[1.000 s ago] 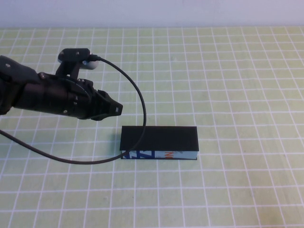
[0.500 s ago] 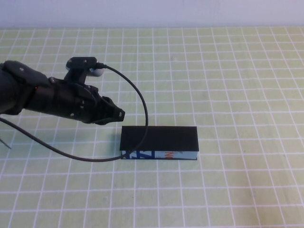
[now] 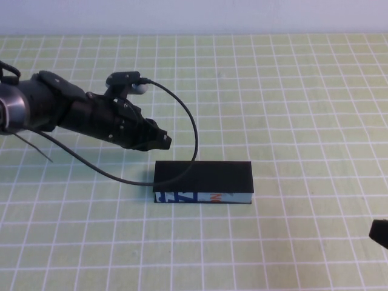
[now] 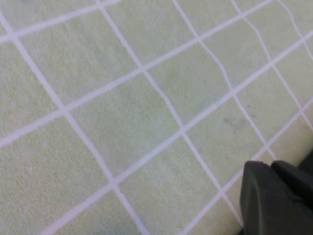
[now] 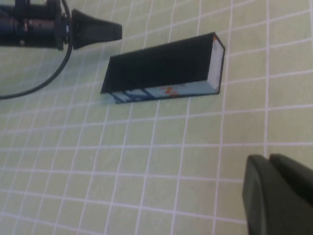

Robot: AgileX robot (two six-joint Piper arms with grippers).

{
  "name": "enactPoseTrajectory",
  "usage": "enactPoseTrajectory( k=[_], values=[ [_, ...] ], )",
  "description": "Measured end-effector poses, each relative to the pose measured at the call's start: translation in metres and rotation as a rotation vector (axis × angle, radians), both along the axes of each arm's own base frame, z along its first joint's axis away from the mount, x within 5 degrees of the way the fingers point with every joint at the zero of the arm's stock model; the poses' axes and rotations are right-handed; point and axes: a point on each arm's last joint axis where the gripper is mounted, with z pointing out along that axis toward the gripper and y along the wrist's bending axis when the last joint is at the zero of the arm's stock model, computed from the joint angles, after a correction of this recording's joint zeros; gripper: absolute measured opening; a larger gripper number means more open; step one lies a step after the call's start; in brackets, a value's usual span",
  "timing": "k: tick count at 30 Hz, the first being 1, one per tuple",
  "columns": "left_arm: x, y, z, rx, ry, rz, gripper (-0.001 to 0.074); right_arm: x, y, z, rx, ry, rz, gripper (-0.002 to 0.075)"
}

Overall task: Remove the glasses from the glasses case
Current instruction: Pick up the glasses from the glasses case

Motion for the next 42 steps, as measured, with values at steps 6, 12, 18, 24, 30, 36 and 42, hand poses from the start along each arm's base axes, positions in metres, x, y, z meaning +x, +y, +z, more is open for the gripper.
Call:
enactPoseTrajectory(
  k=[6,12,18,24,30,36,42],
  values=[
    [0.003,-0.001,-0.022,0.011,0.052,-0.002,-0.0004,0.049,0.011,0.022,-0.084,0.074,0.147,-0.0018],
    [0.006,0.000,-0.032,0.028,0.056,0.021,-0.0004,0.088,0.042,0.048,-0.133,0.034,0.296,-0.0018],
    [0.006,0.000,-0.032,0.029,0.054,0.023,-0.0004,0.110,0.100,0.044,-0.270,0.020,0.527,-0.0018],
    [0.006,0.000,-0.032,0.029,0.053,0.020,-0.0004,0.120,0.156,0.015,-0.593,-0.060,0.780,-0.0016],
    [0.006,0.000,-0.032,0.028,0.056,0.017,-0.0004,0.138,0.183,-0.019,-0.818,-0.164,0.896,0.0087],
    [0.006,0.000,-0.032,0.026,0.058,0.015,-0.0004,0.155,0.197,-0.038,-0.897,-0.338,0.936,0.0353],
    [0.005,0.000,-0.032,0.026,0.059,0.013,-0.0004,0.169,0.206,-0.053,-0.942,-0.443,0.919,0.0374]
  ],
)
